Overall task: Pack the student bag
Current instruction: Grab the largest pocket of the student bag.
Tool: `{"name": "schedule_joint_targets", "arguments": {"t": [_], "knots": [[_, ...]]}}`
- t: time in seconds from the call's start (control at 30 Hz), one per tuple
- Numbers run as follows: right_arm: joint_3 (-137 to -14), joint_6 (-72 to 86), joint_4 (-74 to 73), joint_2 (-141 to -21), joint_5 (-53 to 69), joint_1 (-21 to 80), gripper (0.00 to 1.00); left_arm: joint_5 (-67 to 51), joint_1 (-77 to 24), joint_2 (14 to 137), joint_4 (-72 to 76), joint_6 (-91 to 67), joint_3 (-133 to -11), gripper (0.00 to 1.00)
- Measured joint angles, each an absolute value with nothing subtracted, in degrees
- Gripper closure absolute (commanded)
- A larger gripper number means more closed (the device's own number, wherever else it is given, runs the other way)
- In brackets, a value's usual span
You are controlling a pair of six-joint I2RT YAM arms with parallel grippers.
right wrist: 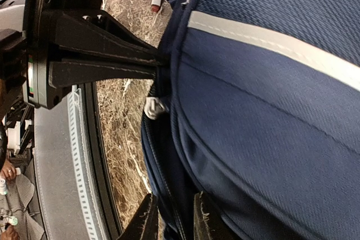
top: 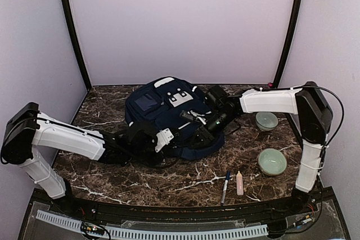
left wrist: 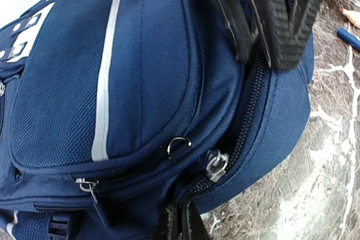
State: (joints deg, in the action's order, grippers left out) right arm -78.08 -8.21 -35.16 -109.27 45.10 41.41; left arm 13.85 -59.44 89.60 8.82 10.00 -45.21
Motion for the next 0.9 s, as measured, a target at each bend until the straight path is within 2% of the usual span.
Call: {"name": "schedule_joint_targets", "arguments": {"t": [0.23, 0.5, 0.83, 0.9], "knots": [[-77.78, -7.38, -33.98, -110.13, 41.76, 43.64, 0.80, 13.89, -60.25, 90.83, 16.73, 4.27, -42.13, 1.00], [-78.48, -7.44, -36.12, -110.48, 44.18, 44.21, 0.60, 14.76, -62.83, 93.25, 24.73, 0.99, -39.83, 1.00], [-85.56, -1.89, -37.85, -117.56, 48.90, 45.10, 0.60, 14.90, -64.20, 93.95, 27.22, 0.58, -39.66, 1.00], [-85.73, -0.12, -37.71, -118.26, 49.08, 45.15, 0.57, 14.94, -64.27, 94.11, 27.18, 0.40, -39.64, 1.00]]}}
